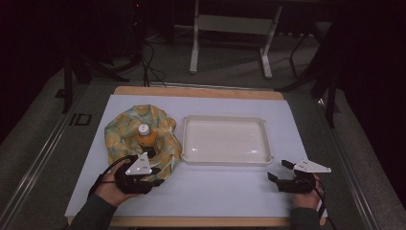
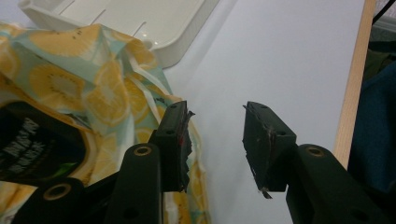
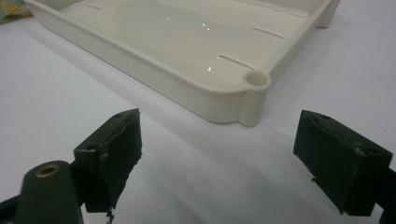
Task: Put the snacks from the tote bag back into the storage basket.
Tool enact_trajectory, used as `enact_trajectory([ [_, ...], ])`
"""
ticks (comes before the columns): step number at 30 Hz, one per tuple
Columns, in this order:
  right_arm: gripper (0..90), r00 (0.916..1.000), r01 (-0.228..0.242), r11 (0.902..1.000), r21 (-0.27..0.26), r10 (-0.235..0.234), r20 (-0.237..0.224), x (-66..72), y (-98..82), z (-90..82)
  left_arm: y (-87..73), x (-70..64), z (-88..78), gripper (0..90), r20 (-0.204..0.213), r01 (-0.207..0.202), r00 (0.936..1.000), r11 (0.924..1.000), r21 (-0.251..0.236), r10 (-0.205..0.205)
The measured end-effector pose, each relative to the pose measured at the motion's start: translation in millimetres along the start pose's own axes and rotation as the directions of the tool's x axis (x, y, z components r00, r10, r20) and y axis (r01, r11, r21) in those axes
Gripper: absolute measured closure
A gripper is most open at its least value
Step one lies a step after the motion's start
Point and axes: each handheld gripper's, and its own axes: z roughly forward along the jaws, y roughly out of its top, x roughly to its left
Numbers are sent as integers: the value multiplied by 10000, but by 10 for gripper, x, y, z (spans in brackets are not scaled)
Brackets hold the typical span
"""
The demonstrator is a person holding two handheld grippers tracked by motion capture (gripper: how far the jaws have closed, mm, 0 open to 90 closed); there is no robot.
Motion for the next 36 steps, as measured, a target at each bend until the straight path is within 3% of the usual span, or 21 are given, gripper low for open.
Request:
enact_trajectory([
  [5, 149, 10000, 20, 10000, 21, -20, 21, 2, 1, 1, 26, 25, -48, 595, 246, -243, 9994, 9997, 53, 241],
  [6, 149, 10000, 24, 10000, 23, -24, 22, 2, 1, 2, 46, 28, -75, 590, 327, -568, 9979, 9981, 225, 560],
  [12, 149, 10000, 19, 10000, 0, -19, 12, 1, 0, 0, 105, 62, -142, 576, 289, -919, 9955, 9946, 473, 906],
  [26, 149, 10000, 19, 10000, 35, -19, -12, 2, 1, 3, 179, 243, -279, 569, -32, -746, 9972, 9964, 406, 748],
  [36, 149, 10000, 49, 10000, 68, -49, -70, 3, 2, 6, 223, 376, -356, 578, -212, -773, 9967, 9947, 683, 790],
])
